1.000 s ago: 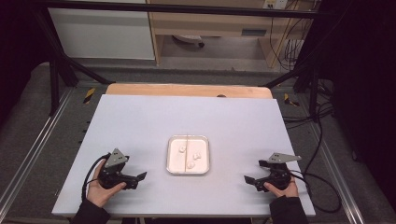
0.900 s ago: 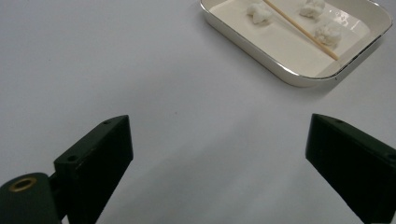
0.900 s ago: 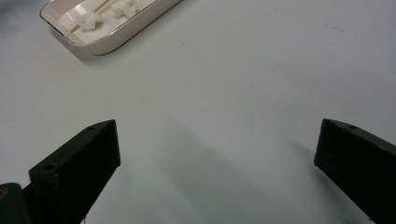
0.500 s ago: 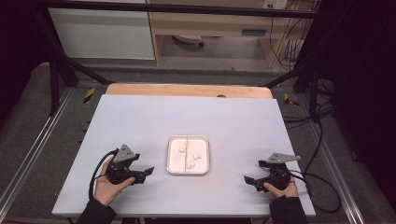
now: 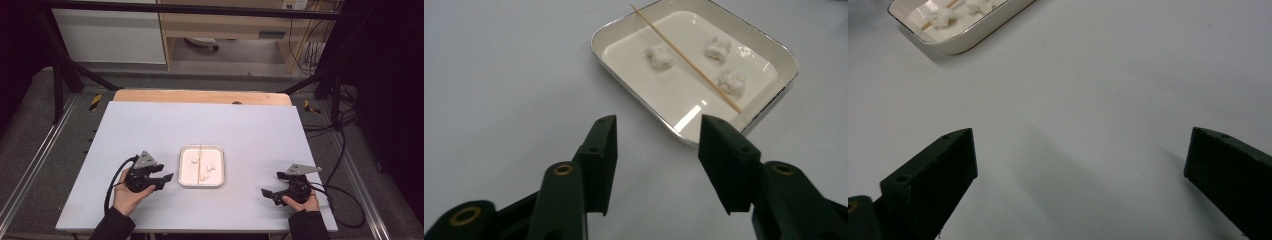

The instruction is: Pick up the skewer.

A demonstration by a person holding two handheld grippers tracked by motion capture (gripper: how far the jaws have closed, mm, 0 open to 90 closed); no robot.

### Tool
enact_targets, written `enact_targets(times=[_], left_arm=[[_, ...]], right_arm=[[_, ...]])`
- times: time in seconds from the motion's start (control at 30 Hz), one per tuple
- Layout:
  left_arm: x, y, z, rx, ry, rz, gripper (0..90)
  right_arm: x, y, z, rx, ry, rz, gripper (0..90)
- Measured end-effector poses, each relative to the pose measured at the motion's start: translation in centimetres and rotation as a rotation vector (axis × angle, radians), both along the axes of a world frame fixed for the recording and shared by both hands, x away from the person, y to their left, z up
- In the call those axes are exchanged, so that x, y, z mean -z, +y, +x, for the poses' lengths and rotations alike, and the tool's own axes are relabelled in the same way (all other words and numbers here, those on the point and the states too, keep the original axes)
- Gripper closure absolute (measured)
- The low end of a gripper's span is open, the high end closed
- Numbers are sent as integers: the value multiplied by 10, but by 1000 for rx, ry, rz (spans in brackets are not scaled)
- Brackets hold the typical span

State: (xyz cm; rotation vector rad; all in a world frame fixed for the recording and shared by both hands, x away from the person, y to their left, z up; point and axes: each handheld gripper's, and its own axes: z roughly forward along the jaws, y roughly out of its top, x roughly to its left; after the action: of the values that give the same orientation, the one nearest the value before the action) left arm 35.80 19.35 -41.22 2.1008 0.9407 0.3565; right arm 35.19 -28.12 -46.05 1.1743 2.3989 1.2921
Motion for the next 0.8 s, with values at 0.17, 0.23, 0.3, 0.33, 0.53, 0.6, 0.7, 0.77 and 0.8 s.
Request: enact_targets(times=[0.17,0.23,0.3,0.33,0.53,0.6,0.7,0.77,0.8], left_arm=[[0,-9,2,17,4,8,608],[1,-13,3,20,9,8,638],[1,-17,4,25,9,12,651],[1,-19,4,28,11,10,683],[3,-35,9,49,28,8,770],[3,-37,10,53,29,9,803],[4,-45,12,71,32,13,838],[5,-49,13,78,34,18,856],[5,-53,15,82,39,21,868]], right_arm=[[0,0,0,0,-1,-1,12],[0,0,0,0,-1,-1,12],[0,0,0,-1,-1,-2,12],[0,0,0,-2,-2,-3,12],[0,0,0,-1,-3,-4,12],[0,0,0,1,0,-4,12],[0,0,0,0,1,-4,12],[0,0,0,0,-2,-5,12],[0,0,0,0,-2,-5,11]])
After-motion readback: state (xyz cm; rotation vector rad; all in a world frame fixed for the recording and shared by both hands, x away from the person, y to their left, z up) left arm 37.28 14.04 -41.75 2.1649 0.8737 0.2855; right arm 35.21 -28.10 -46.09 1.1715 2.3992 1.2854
